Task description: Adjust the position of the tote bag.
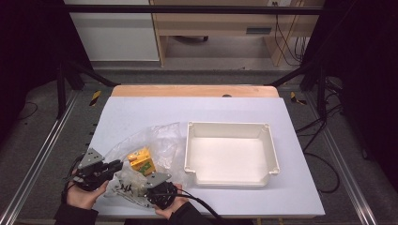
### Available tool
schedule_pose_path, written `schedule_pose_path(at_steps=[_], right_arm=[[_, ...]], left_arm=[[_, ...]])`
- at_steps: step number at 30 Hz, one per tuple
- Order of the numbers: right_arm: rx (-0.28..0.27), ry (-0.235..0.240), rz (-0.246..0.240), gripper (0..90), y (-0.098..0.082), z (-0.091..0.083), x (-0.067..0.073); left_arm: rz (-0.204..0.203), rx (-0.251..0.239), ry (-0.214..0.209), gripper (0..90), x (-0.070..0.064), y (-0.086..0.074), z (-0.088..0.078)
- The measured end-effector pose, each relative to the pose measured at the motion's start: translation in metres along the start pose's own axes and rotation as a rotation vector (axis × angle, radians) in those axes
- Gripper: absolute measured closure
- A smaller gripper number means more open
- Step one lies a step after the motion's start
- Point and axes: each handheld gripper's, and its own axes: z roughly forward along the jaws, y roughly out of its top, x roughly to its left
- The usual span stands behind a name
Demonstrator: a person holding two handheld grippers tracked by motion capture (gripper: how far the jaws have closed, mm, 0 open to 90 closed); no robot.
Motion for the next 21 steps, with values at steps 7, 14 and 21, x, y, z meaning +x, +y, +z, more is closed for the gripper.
schedule_pose_path(at_steps=[7, 14, 21], right_arm=[[-0.006, -0.01, 0.005, 84.1, 0.001, -0.003, -0.001], [0.001, -0.027, 0.011, 84.2, -0.001, -0.005, -0.004], [0.024, -0.044, 0.039, 86.7, -0.006, -0.009, -0.008]], left_arm=[[-0.013, 0.015, 0.078, 90.0, 0.007, -0.001, 0.01], [-0.058, 0.076, 0.135, 90.0, 0.016, -0.004, 0.019], [-0.069, 0.199, 0.198, 90.0, 0.032, -0.015, 0.035]])
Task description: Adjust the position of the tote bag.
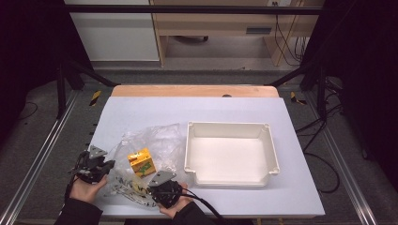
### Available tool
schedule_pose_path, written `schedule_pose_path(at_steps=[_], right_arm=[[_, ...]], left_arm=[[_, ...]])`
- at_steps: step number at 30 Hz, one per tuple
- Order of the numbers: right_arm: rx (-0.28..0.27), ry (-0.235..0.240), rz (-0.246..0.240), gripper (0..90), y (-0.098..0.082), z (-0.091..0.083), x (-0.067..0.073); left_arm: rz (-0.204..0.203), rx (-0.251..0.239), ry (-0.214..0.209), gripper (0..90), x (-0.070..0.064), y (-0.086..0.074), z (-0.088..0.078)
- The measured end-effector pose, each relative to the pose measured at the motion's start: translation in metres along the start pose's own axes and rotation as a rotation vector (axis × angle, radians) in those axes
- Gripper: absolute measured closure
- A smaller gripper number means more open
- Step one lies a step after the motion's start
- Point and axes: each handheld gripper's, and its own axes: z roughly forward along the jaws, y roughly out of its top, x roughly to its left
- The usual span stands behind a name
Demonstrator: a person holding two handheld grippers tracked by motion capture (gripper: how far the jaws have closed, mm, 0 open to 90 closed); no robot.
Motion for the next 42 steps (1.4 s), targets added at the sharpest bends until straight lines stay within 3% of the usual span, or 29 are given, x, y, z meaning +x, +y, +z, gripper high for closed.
schedule_pose_path(at_steps=[10, 15, 19, 20, 21, 26, 28, 31, 37, 40, 41, 42], right_arm=[[-0.008, 0.0, 0.03, 90.0, -0.009, -0.009, -0.009], [-0.013, -0.007, 0.047, 90.0, -0.012, -0.013, -0.011], [-0.048, -0.013, 0.04, 89.9, -0.011, -0.018, -0.012], [-0.068, -0.034, 0.036, 89.3, -0.008, -0.021, -0.012], [-0.073, -0.044, 0.038, 89.1, -0.008, -0.022, -0.012], [-0.038, -0.064, 0.035, 89.3, -0.012, -0.018, -0.014], [-0.029, -0.068, 0.044, 89.5, -0.015, -0.017, -0.015], [-0.02, -0.074, 0.042, 89.4, -0.016, -0.016, -0.015], [-0.016, -0.071, 0.05, 89.3, -0.015, -0.016, -0.015], [-0.017, -0.069, 0.047, 89.3, -0.015, -0.016, -0.015], [-0.017, -0.069, 0.047, 89.3, -0.015, -0.016, -0.015], [-0.017, -0.069, 0.047, 89.4, -0.015, -0.016, -0.016]], left_arm=[[-0.049, 0.051, 0.001, 89.9, 0.011, -0.005, 0.008], [-0.043, 0.043, -0.008, 89.9, 0.01, -0.006, 0.007], [-0.04, 0.026, -0.027, 89.8, 0.01, -0.006, 0.006], [-0.04, -0.008, -0.049, 89.8, 0.008, -0.005, 0.003], [-0.038, -0.012, -0.051, 89.7, 0.007, -0.005, 0.003], [-0.013, -0.005, -0.06, 89.2, 0.002, -0.005, 0.004], [0.001, -0.014, -0.08, 86.9, 0.001, -0.005, 0.006], [0.008, -0.025, -0.078, 82.7, 0.0, -0.005, 0.007], [0.005, -0.109, -0.087, 64.5, 0.0, -0.004, 0.001], [-0.008, -0.217, -0.096, 56.2, 0.002, -0.004, -0.012], [-0.008, -0.217, -0.096, 53.5, 0.002, -0.004, -0.012], [-0.008, -0.27, -0.115, 52.3, 0.002, -0.004, -0.019]])
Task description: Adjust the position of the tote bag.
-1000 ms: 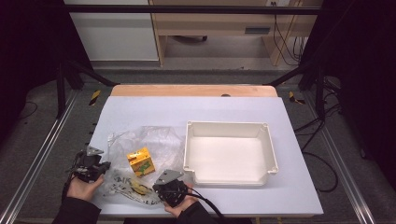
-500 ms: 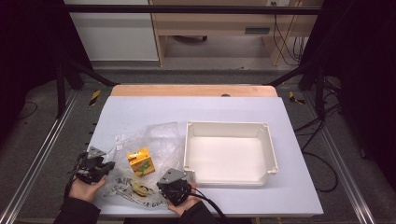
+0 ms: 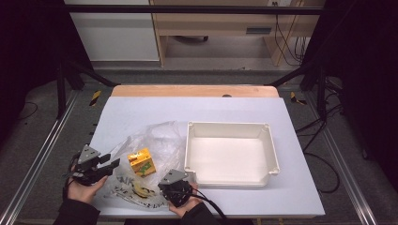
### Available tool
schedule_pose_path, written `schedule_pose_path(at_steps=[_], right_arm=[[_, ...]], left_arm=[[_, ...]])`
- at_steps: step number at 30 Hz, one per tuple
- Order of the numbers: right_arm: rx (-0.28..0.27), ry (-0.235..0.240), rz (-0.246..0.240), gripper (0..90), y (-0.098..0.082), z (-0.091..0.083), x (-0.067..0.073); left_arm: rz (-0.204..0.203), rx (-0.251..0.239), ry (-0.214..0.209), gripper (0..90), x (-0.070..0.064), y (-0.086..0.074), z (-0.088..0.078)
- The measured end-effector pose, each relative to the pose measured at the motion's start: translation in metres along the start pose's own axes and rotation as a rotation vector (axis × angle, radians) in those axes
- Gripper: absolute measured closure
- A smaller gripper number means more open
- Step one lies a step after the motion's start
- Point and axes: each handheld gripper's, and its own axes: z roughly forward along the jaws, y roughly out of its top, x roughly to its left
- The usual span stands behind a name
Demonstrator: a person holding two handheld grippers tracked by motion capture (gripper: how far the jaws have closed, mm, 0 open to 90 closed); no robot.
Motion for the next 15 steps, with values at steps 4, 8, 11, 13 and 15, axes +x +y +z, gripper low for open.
schedule_pose_path(at_steps=[4, 8, 11, 13, 15], right_arm=[[-0.001, 0.002, 0.0, 89.4, 0.0, 0.0, 0.0], [0.0, 0.001, 0.001, 89.5, 0.0, 0.0, 0.0], [0.0, 0.002, 0.002, 89.6, 0.0, 0.0, 0.0], [0.0, 0.003, 0.002, 89.6, 0.0, 0.0, 0.0], [-0.001, 0.004, 0.001, 89.6, 0.0, 0.0, -0.001]], left_arm=[[0.025, -0.075, -0.027, 48.8, -0.006, 0.008, -0.012], [0.035, -0.126, -0.039, 48.5, -0.011, 0.019, -0.021], [0.047, -0.175, -0.057, 48.9, -0.015, 0.038, -0.03], [0.048, -0.183, -0.063, 48.8, -0.016, 0.043, -0.031], [0.051, -0.192, -0.085, 48.3, -0.021, 0.057, -0.027]])
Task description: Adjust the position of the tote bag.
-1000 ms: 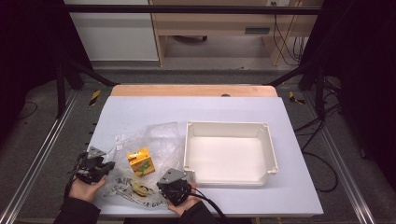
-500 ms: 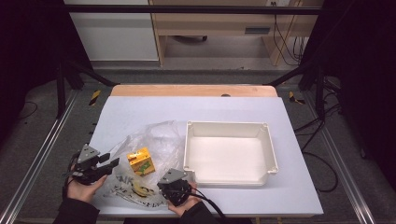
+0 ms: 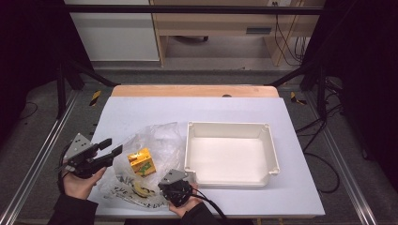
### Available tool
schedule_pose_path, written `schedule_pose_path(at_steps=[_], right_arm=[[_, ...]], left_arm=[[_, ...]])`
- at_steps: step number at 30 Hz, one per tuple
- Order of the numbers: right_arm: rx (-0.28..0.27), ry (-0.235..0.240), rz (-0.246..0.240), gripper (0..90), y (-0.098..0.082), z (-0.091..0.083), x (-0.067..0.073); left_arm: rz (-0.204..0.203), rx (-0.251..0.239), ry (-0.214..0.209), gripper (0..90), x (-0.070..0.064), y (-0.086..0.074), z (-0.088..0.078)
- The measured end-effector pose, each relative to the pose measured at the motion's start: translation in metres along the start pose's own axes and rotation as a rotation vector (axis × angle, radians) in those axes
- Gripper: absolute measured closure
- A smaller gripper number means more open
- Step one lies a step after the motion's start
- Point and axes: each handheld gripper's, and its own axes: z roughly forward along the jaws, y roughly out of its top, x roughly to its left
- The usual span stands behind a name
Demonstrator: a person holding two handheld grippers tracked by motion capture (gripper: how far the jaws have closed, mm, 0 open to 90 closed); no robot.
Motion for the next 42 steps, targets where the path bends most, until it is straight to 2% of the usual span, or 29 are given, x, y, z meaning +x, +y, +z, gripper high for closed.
schedule_pose_path(at_steps=[1, 3, 4, 7, 8, 10, 12, 13, 15, 16, 17, 18, 22, 24, 27, 28, 29, 31, 34, 37, 40, 42], right_arm=[[0.0, 0.0, 0.0, 89.6, 0.0, 0.0, 0.0], [-0.001, 0.001, 0.001, 89.6, 0.0, 0.0, 0.0], [-0.001, 0.001, 0.001, 89.6, 0.0, 0.0, 0.0], [0.001, 0.002, 0.006, 89.6, 0.0, 0.0, 0.0], [0.001, 0.002, 0.007, 89.6, 0.0, 0.0, 0.0], [0.001, 0.002, 0.007, 89.6, 0.0, 0.0, 0.0], [0.0, 0.004, 0.01, 89.6, 0.0, 0.0, 0.0], [0.0, 0.005, 0.011, 89.6, 0.0, 0.0, 0.0], [0.0, 0.005, 0.009, 89.6, 0.0, 0.0, 0.0], [0.0, 0.005, 0.009, 89.6, 0.0, 0.0, 0.0], [0.0, 0.005, 0.009, 89.6, 0.0, 0.0, 0.0], [0.0, 0.005, 0.01, 89.6, 0.0, 0.0, 0.0], [0.0, 0.005, 0.009, 89.6, 0.0, 0.0, 0.0], [-0.001, 0.005, 0.01, 89.7, 0.0, 0.0, 0.0], [0.0, 0.005, 0.007, 89.7, 0.0, 0.0, 0.0], [0.0, 0.005, 0.007, 89.6, 0.0, 0.0, 0.0], [0.0, 0.006, 0.008, 89.6, 0.0, 0.0, 0.0], [0.001, 0.004, 0.005, 89.7, 0.0, 0.0, 0.0], [0.0, 0.004, 0.006, 89.7, 0.0, 0.0, 0.0], [0.0, 0.002, 0.002, 89.7, 0.0, 0.0, 0.0], [0.0, 0.005, 0.01, 89.6, 0.0, 0.0, -0.001], [0.001, 0.005, 0.009, 89.6, 0.0, -0.001, -0.001]], left_arm=[[0.0, 0.0, 0.0, 48.0, 0.0, 0.0, 0.0], [0.003, 0.011, -0.022, 47.0, -0.004, 0.007, 0.008], [0.017, 0.016, -0.03, 46.7, -0.009, 0.013, 0.017], [0.025, 0.03, -0.037, 45.6, -0.014, 0.016, 0.026], [0.021, 0.057, -0.052, 45.7, -0.016, 0.018, 0.036], [0.021, 0.073, -0.051, 47.2, -0.017, 0.018, 0.041], [0.028, 0.11, -0.052, 55.8, -0.017, 0.017, 0.05], [0.019, 0.142, -0.051, 63.5, -0.014, 0.014, 0.055], [0.008, 0.152, -0.053, 74.7, -0.013, 0.013, 0.058], [0.006, 0.163, -0.055, 74.7, -0.011, 0.011, 0.059], [0.008, 0.179, -0.049, 86.1, -0.007, 0.007, 0.062], [0.008, 0.179, -0.049, 90.0, -0.007, 0.007, 0.062], [0.019, 0.221, -0.013, 90.0, 0.004, -0.001, 0.066], [-0.002, 0.22, -0.01, 90.0, 0.007, -0.006, 0.069], [-0.009, 0.243, 0.004, 90.0, 0.012, -0.013, 0.073], [-0.013, 0.292, 0.02, 90.0, 0.017, -0.021, 0.08], [-0.009, 0.31, 0.026, 90.0, 0.018, -0.024, 0.082], [-0.033, 0.319, 0.018, 90.0, 0.022, -0.032, 0.086], [-0.03, 0.376, 0.038, 90.0, 0.026, -0.041, 0.092], [-0.042, 0.376, 0.037, 90.0, 0.028, -0.046, 0.093], [-0.029, 0.424, 0.065, 90.0, 0.029, -0.055, 0.097], [-0.03, 0.42, 0.068, 90.0, 0.029, -0.055, 0.097]])
